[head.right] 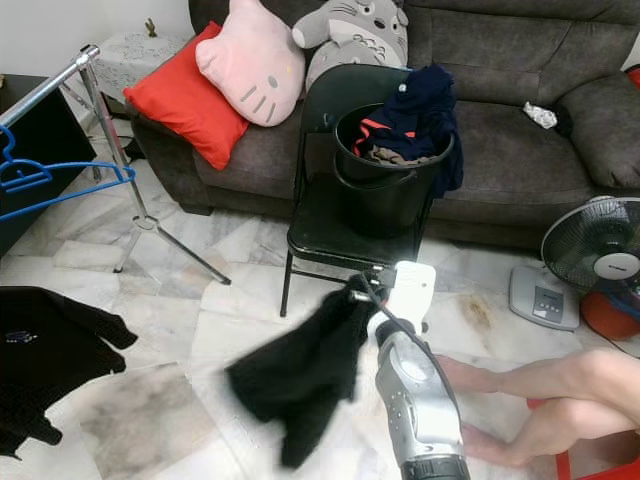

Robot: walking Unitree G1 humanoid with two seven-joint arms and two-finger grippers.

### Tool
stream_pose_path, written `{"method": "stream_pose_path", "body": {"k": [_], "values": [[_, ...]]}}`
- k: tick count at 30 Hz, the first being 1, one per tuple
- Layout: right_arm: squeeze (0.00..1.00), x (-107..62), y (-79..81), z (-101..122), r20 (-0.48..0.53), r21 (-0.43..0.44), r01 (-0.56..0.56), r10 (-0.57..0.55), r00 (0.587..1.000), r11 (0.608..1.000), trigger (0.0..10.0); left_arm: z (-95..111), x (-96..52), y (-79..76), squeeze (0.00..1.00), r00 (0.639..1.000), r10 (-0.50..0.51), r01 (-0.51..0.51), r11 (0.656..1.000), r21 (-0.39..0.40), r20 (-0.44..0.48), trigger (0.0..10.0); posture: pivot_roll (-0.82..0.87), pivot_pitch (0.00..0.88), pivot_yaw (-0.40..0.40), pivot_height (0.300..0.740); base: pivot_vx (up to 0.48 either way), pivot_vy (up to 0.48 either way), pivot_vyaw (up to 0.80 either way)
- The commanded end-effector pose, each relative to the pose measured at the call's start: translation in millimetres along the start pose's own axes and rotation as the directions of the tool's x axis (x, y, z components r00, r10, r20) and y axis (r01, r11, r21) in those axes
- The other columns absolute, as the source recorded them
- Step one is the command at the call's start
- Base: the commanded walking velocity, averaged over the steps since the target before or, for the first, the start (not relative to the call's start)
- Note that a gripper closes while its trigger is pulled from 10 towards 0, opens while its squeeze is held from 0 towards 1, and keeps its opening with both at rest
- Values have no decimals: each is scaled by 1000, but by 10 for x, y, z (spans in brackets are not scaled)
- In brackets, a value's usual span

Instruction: Hang hanger

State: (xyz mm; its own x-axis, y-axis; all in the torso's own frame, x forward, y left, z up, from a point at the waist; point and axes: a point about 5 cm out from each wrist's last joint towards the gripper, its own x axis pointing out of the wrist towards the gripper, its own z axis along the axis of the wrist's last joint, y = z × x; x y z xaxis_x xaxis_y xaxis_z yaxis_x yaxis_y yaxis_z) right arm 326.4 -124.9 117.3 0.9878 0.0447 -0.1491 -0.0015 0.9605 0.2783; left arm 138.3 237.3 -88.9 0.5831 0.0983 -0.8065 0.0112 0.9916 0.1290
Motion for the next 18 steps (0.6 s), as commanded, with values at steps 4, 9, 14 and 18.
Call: {"method": "stream_pose_path", "body": {"k": [4,9,14,18], "values": [[0,6,-62,-150,-32,16,42,-41,999,999,10000,-142,-44,17,0,999,32,-34,998,-44,-34,10000,-8,170,-13,740,0,0,0],[0,-11,-114,-154,-21,51,79,-78,997,996,10000,-154,-59,29,0,998,64,-65,993,-102,-8,10000,-8,162,-8,740,0,0,0],[0,-37,-180,-114,10,102,124,-126,992,987,10000,-162,-71,38,0,996,91,-88,984,-155,12,10000,-7,155,-5,740,0,0,0],[0,-61,-215,-141,24,124,154,-158,987,980,10000,-173,-77,40,0,996,90,-87,984,-153,13,10000,-7,144,-2,740,0,0,0]]}}
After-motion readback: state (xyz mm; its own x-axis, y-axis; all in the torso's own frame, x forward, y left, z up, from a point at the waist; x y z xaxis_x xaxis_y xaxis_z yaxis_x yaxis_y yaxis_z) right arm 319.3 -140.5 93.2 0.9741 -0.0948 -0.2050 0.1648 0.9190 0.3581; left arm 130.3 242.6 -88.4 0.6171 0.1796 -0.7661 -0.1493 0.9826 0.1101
